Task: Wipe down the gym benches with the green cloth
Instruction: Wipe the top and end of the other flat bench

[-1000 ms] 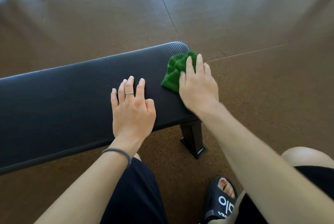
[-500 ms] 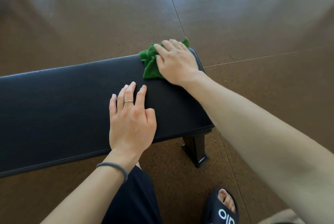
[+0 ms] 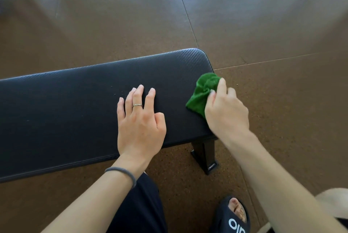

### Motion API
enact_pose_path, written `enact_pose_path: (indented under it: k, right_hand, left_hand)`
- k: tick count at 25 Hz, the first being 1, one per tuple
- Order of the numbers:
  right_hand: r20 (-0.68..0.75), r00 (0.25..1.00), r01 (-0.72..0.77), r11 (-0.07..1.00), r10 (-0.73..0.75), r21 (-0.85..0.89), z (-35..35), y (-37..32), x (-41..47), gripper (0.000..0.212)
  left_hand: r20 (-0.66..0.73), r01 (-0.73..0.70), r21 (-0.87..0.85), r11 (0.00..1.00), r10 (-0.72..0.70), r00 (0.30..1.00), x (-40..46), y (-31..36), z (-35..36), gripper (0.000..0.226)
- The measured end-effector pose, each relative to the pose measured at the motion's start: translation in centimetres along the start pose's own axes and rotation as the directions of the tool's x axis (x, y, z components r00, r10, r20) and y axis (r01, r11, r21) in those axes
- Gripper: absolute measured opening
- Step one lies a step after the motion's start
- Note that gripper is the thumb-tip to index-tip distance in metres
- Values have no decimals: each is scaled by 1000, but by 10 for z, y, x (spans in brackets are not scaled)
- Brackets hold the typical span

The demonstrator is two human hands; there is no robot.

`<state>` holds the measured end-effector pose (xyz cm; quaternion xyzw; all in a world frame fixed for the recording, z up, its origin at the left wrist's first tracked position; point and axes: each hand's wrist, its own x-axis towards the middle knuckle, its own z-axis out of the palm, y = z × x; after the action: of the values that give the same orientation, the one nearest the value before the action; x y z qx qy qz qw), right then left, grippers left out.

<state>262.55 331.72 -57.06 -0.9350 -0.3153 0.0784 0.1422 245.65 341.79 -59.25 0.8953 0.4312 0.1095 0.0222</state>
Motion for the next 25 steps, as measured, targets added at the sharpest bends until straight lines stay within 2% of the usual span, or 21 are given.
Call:
enact_pose_path:
  k: [4,7,9,10,12,14,17,19,22,25]
  right_hand:
    - [43,999,-23,998,21,62,4,-31,92,51]
    - [-34,999,32,994,-36,-104,13,-25,36,58]
    - [-15,997,69,984,-72,-163,13,-10,-27,59]
    - [2,996,85,983,-86,-164,13,-6,-38,60]
    - [6,998,69,976,-69,-207,14,-11,-7,60]
    - [-21,999,26,978,-31,-206,20,-36,44,60]
    - [9,1000,14,983,-13,-185,38,-94,88,59]
    - [13,986,166,963,-167,-211,55,-131,73,60]
    - [50,895,445,884,-442,-146,59,-144,9,60]
    - [131,788,615,783,-602,-96,54,-111,-73,58]
  left_hand:
    - [1,-2,2,1000,2,1000,1,0,0,65]
    - [-5,-7,5,1000,7,1000,-1,0,2,65]
    - [-13,-11,-3,1000,11,1000,-1,-1,4,64]
    - [-19,-14,-1,1000,14,1000,-1,-3,4,64]
    - [-11,-10,-6,1000,10,1000,0,-2,4,64]
    - [-1,-10,-75,997,10,1000,2,0,0,67]
    - [-33,4,-282,959,-14,999,7,-29,-19,69]
    - [-138,12,-139,990,-31,990,3,-82,-27,61]
    - [-66,122,-50,991,-125,990,-13,-133,-25,59]
    - [-61,139,-47,989,-142,988,-17,-130,-14,59]
